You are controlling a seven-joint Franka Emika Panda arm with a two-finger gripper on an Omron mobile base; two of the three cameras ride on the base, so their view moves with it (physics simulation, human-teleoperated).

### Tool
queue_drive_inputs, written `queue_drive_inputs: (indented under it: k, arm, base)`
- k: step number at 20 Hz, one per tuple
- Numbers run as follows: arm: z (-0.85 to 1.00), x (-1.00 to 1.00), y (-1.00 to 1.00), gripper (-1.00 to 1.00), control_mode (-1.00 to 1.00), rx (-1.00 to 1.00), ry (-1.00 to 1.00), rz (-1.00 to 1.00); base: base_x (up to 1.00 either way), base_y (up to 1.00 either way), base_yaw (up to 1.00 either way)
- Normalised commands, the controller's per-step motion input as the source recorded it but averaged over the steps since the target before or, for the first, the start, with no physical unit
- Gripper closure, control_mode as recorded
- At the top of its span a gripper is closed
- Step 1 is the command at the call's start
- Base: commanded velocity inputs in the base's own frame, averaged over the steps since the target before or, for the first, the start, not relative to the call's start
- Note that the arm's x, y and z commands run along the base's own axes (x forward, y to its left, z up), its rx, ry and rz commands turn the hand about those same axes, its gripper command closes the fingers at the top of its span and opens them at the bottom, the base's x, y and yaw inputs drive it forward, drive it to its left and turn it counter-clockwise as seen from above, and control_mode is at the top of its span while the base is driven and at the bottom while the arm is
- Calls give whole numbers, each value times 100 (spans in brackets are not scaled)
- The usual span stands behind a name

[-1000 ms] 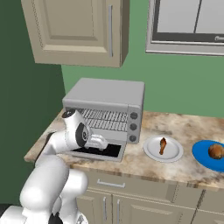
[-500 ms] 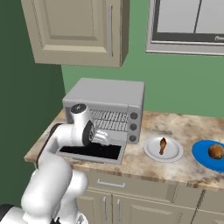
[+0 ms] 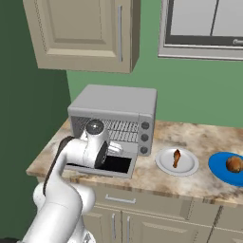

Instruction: Open the toaster oven door. Place the bread on the bottom rack in the toaster oven and place the chicken drumstick on the top rack.

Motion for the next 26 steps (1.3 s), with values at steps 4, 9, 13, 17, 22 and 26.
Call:
queue_drive_inputs:
  k: [4,9,13,17,22,26]
  arm:
    - [26,45,14,-100,-100,15,-45,21]
    - [9,35,35,-100,-100,4,-39,20]
    - [11,26,50,-100,-100,-1,-26,17]
    - [-8,9,37,-100,-100,-5,-27,3]
    - [-24,8,17,-100,-100,-3,-17,0]
    - [-52,32,31,-100,-100,-2,-2,1]
  base:
    - [0,0,0]
    - [0,0,0]
    - [0,0,0]
    - [0,0,0]
    - [0,0,0]
    - [0,0,0]
